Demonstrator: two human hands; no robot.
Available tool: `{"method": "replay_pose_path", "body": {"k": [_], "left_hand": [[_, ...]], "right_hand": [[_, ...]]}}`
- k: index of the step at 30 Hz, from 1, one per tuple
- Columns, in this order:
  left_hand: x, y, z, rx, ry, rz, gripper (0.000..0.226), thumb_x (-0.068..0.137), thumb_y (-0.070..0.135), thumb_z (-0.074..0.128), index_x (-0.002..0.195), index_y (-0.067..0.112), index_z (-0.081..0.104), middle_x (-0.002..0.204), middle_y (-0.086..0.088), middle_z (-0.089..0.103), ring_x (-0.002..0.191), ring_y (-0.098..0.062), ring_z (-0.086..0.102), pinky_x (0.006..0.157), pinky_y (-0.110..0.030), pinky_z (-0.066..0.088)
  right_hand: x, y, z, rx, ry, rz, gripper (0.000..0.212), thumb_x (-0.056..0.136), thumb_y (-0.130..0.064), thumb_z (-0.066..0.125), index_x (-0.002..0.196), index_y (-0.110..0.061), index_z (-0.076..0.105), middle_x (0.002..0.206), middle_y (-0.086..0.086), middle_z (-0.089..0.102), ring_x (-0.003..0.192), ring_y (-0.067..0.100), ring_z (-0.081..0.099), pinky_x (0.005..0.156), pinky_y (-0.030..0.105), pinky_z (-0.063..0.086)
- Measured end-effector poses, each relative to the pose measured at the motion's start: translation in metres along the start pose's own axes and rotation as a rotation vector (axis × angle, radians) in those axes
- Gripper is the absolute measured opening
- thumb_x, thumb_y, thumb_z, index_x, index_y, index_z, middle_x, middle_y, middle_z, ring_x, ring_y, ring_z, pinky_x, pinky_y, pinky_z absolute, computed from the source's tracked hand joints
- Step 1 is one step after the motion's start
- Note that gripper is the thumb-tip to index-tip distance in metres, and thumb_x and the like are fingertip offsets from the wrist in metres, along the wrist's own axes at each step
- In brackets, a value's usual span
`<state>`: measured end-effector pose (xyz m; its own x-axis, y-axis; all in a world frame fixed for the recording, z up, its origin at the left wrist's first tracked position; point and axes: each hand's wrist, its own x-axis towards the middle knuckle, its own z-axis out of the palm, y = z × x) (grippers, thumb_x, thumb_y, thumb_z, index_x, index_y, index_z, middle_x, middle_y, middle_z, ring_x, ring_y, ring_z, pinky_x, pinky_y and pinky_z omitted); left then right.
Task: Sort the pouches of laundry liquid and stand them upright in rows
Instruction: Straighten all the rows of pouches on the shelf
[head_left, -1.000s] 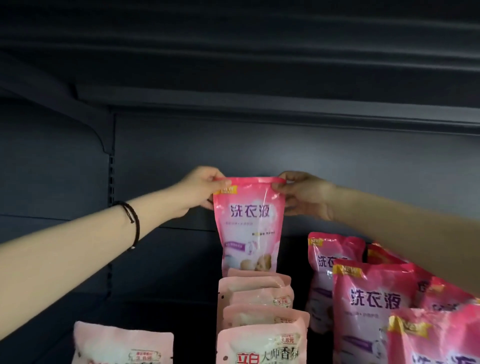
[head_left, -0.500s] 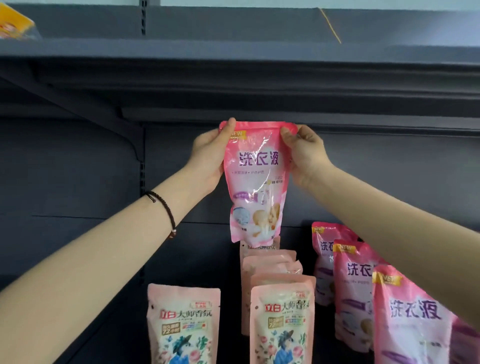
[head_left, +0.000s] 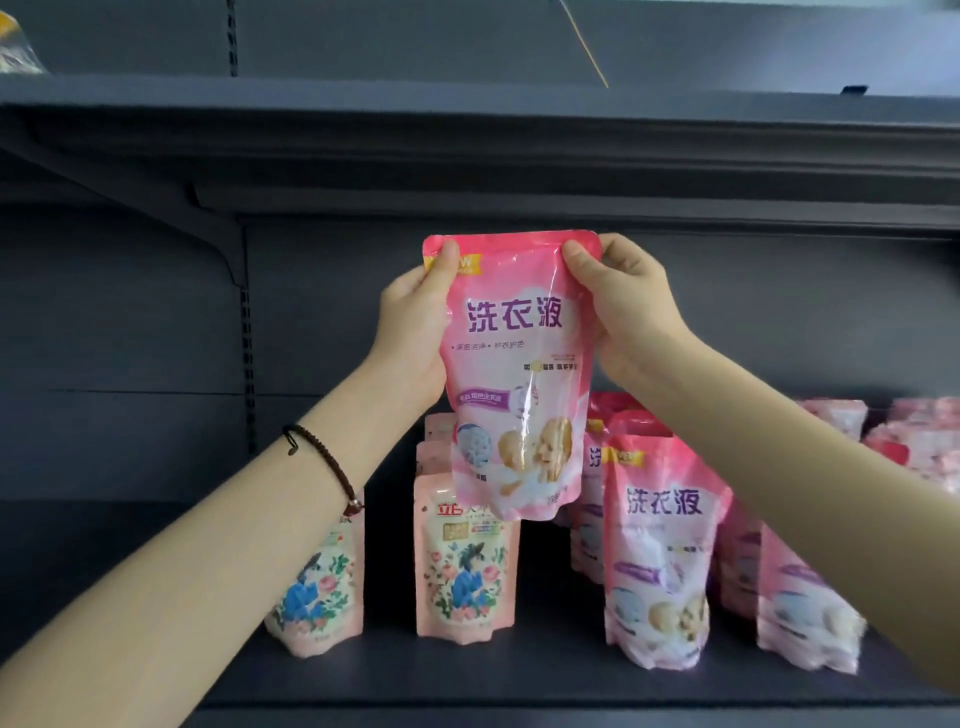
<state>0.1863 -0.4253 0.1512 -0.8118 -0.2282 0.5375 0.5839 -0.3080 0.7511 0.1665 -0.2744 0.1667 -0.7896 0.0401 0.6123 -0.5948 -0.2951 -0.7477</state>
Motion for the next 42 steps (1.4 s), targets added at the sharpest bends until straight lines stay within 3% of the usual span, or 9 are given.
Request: {"method": "replay_pose_path", "body": {"k": [8,13,22,25,29,31,34,38,42], "left_hand": [[-0.056,-0.056,0.069,-0.004,0.029,-0.047,0.029,0.091,0.042,0.060,0.079,0.016,0.061,0.067,0.002,0.067,0.063,-0.013,0.067,0.068,-0.036,0.059],[-0.098,-0.116,0.085,0.033,0.068,-0.042,0.033,0.089,0.044,0.060,0.078,0.013,0.066,0.066,0.003,0.068,0.058,-0.009,0.066,0.053,-0.021,0.055],[-0.116,-0.169,0.094,0.277,0.156,0.003,0.031,0.090,0.051,0.054,0.072,0.030,0.068,0.074,-0.011,0.061,0.068,-0.028,0.057,0.061,-0.038,0.046],[-0.116,-0.176,0.092,0.491,0.198,0.292,0.015,0.094,0.038,0.054,0.108,0.038,0.061,0.102,0.011,0.065,0.092,-0.009,0.062,0.080,-0.029,0.049],[-0.157,-0.210,0.064,0.880,0.117,0.552,0.070,0.082,0.037,0.070,0.140,0.030,0.033,0.149,-0.002,0.028,0.140,-0.012,0.029,0.112,-0.029,0.033],[-0.183,-0.232,0.049,1.105,-0.038,0.536,0.079,0.077,0.054,0.070,0.143,0.041,0.028,0.156,-0.001,0.014,0.145,-0.011,0.012,0.114,-0.035,0.024],[-0.188,-0.244,0.040,1.143,-0.118,0.363,0.081,0.075,0.066,0.063,0.140,0.058,0.015,0.151,0.011,0.025,0.139,-0.003,0.018,0.112,-0.044,0.030],[-0.167,-0.241,0.035,1.220,-0.198,0.314,0.082,0.077,0.062,0.064,0.138,0.060,0.008,0.143,0.022,0.033,0.134,0.001,0.026,0.111,-0.032,0.027],[-0.153,-0.246,0.026,1.234,-0.210,0.245,0.081,0.079,0.057,0.061,0.138,0.058,0.006,0.135,0.030,0.027,0.124,0.011,0.025,0.106,-0.023,0.026]], "right_hand": [[-0.035,-0.012,-0.097,-0.052,-0.011,0.056,0.014,0.094,-0.016,0.059,0.080,-0.015,0.058,0.069,0.001,0.061,0.056,0.013,0.058,0.051,0.027,0.053],[-0.072,0.020,-0.153,-0.064,0.009,0.041,0.017,0.093,-0.016,0.059,0.077,-0.017,0.062,0.073,0.001,0.065,0.068,0.018,0.061,0.068,0.039,0.055],[-0.092,0.085,-0.175,-0.070,0.204,0.034,0.019,0.095,-0.022,0.058,0.076,-0.022,0.058,0.074,-0.002,0.059,0.070,0.015,0.054,0.068,0.034,0.048],[-0.090,0.095,-0.171,-0.064,0.290,0.014,0.020,0.094,-0.020,0.058,0.075,-0.027,0.058,0.069,-0.010,0.057,0.067,0.007,0.051,0.067,0.025,0.045],[-0.080,0.107,-0.170,-0.012,0.356,0.038,0.018,0.094,-0.020,0.060,0.077,-0.027,0.056,0.068,-0.009,0.051,0.065,0.007,0.046,0.067,0.024,0.043],[-0.075,0.112,-0.170,-0.017,0.358,0.017,0.015,0.094,-0.020,0.059,0.080,-0.026,0.057,0.072,-0.010,0.055,0.067,0.005,0.049,0.069,0.021,0.044],[-0.072,0.120,-0.167,-0.062,0.342,-0.029,0.016,0.095,-0.022,0.058,0.079,-0.025,0.058,0.071,-0.009,0.055,0.066,0.006,0.049,0.066,0.021,0.044],[-0.064,0.129,-0.162,-0.079,0.340,-0.035,0.015,0.095,-0.024,0.057,0.081,-0.027,0.058,0.070,-0.017,0.055,0.067,0.000,0.050,0.069,0.019,0.043],[-0.054,0.140,-0.157,-0.093,0.304,-0.026,0.022,0.096,-0.025,0.055,0.074,-0.022,0.052,0.071,-0.002,0.045,0.068,0.012,0.041,0.066,0.029,0.039]]}}
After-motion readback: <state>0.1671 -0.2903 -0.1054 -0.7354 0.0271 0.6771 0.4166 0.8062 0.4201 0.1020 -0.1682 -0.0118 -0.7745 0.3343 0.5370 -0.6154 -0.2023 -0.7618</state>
